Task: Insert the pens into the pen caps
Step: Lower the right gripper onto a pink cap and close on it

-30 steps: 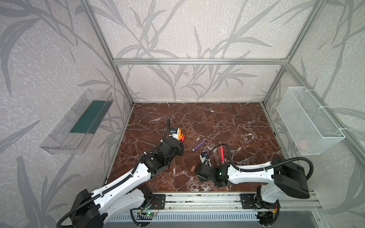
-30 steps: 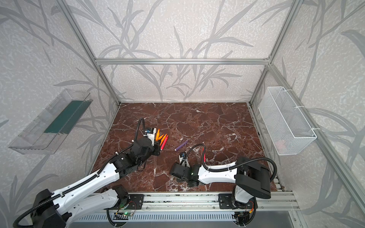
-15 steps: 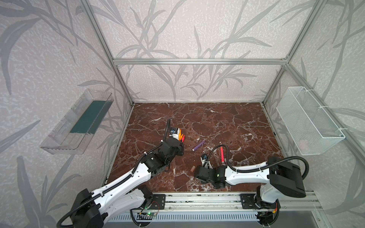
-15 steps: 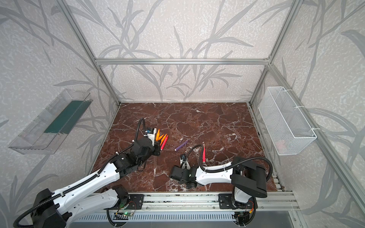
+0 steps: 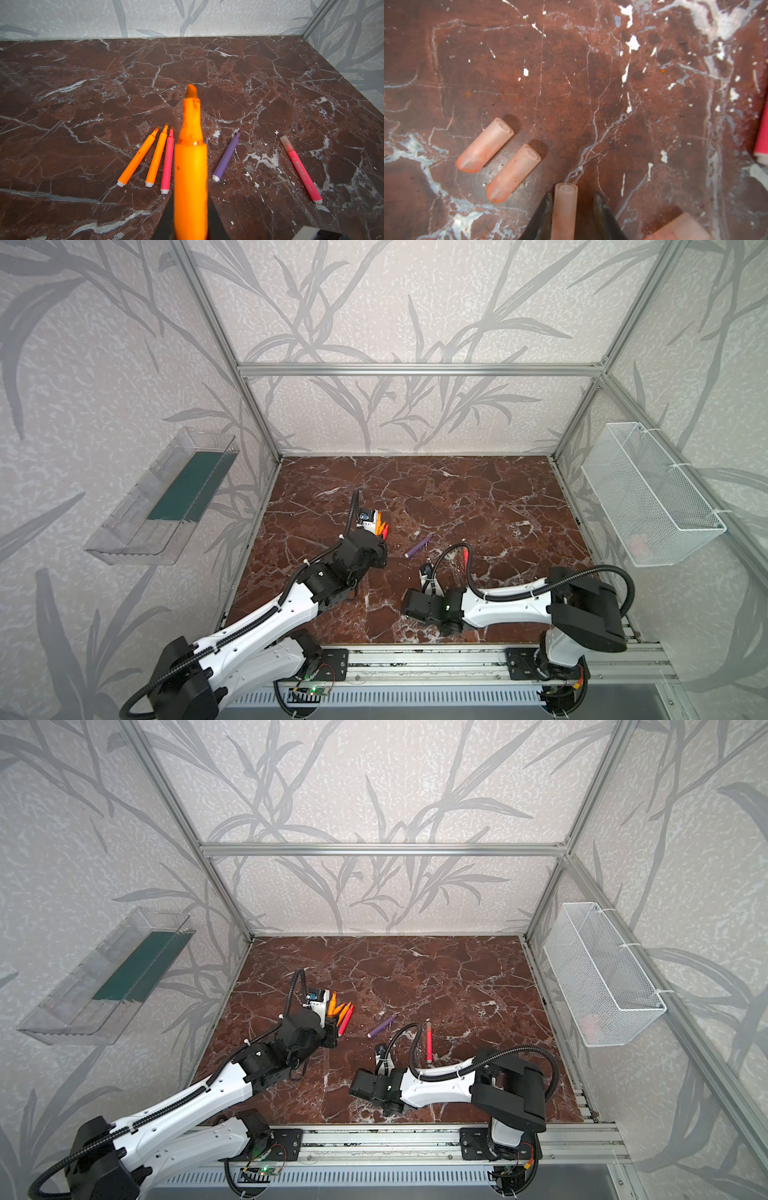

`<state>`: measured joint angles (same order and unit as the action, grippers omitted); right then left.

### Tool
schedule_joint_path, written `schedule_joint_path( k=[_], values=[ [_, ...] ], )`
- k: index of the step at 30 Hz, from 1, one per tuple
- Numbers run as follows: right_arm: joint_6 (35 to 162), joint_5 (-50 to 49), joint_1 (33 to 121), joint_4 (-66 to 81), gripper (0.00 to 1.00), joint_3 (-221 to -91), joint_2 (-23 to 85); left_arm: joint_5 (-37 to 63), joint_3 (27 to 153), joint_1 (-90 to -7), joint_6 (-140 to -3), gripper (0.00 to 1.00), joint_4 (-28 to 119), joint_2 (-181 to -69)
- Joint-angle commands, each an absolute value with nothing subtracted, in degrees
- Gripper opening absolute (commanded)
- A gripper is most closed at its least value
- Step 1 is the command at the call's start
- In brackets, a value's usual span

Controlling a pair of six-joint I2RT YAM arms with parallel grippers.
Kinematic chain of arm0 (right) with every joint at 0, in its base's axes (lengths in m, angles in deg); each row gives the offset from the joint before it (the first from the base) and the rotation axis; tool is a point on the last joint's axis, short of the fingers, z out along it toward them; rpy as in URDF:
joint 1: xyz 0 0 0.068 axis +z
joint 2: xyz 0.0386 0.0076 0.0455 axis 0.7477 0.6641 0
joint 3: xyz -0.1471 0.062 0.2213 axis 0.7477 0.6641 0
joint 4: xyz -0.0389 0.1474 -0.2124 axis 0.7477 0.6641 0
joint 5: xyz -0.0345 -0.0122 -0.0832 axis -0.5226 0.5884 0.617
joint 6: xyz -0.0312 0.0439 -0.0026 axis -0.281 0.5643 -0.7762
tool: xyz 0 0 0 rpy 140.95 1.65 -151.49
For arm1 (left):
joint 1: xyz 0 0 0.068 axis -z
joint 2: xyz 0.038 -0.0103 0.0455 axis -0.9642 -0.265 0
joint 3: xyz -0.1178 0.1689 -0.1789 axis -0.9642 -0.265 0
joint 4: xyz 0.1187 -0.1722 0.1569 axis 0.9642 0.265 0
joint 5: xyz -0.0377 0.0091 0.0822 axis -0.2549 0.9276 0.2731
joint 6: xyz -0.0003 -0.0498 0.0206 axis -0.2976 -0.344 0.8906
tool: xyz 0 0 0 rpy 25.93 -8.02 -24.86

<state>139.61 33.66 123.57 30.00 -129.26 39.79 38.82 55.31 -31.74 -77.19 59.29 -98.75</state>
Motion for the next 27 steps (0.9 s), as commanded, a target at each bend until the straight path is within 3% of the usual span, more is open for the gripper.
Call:
schedule_joint_path(
  k=[1, 16, 21, 27],
  values=[
    [140.82, 35.26, 124.06, 31.87, 0.32, -129.58, 40.53, 39.9, 55.58, -31.74, -76.64, 0.0, 59.61, -98.84],
    [141.01, 34.39, 123.18, 28.67, 0.28, -128.53, 43.34, 39.49, 55.65, -31.69, -76.81, 0.0, 59.36, -99.03],
    [141.32, 34.19, 123.1, 28.28, 0.17, -128.31, 43.72, 39.44, 55.61, -31.67, -76.72, 0.0, 59.39, -99.02],
    [141.93, 34.75, 123.19, 28.91, 0.18, -126.88, 41.54, 39.15, 55.66, -31.73, -76.81, 0.0, 59.46, -99.07]
  ],
)
